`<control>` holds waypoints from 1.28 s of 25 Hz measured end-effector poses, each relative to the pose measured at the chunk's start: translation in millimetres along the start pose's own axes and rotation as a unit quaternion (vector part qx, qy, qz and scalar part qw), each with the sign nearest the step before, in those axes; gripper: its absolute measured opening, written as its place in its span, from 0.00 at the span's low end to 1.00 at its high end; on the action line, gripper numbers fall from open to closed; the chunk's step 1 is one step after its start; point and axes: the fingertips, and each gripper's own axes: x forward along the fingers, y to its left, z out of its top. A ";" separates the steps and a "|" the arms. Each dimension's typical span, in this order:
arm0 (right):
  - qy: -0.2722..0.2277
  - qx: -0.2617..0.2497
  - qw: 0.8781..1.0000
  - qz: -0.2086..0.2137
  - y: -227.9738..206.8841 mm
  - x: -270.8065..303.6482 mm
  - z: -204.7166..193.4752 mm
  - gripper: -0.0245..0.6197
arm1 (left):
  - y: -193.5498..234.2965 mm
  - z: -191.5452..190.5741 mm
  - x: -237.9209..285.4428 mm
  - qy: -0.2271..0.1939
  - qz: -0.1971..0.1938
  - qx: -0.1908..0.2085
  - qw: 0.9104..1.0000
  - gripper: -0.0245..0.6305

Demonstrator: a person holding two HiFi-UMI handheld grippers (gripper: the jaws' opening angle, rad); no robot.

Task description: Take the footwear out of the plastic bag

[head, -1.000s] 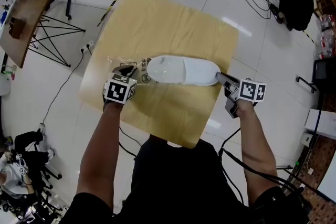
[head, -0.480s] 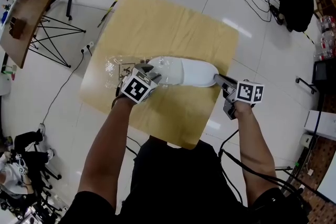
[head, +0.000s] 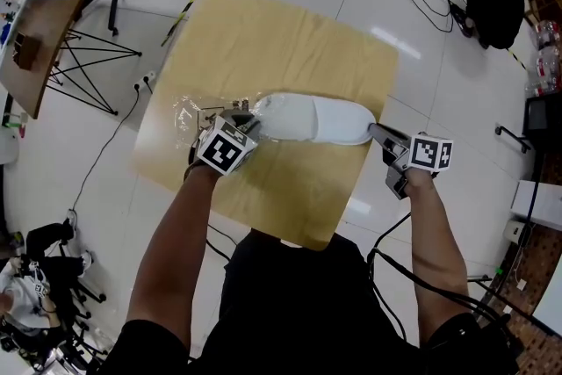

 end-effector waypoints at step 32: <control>0.100 -0.049 0.993 0.049 60.1 15.1 -82.1 0.09 | 39.7 34.6 25.6 0.032 0.057 -0.041 0.997 0.05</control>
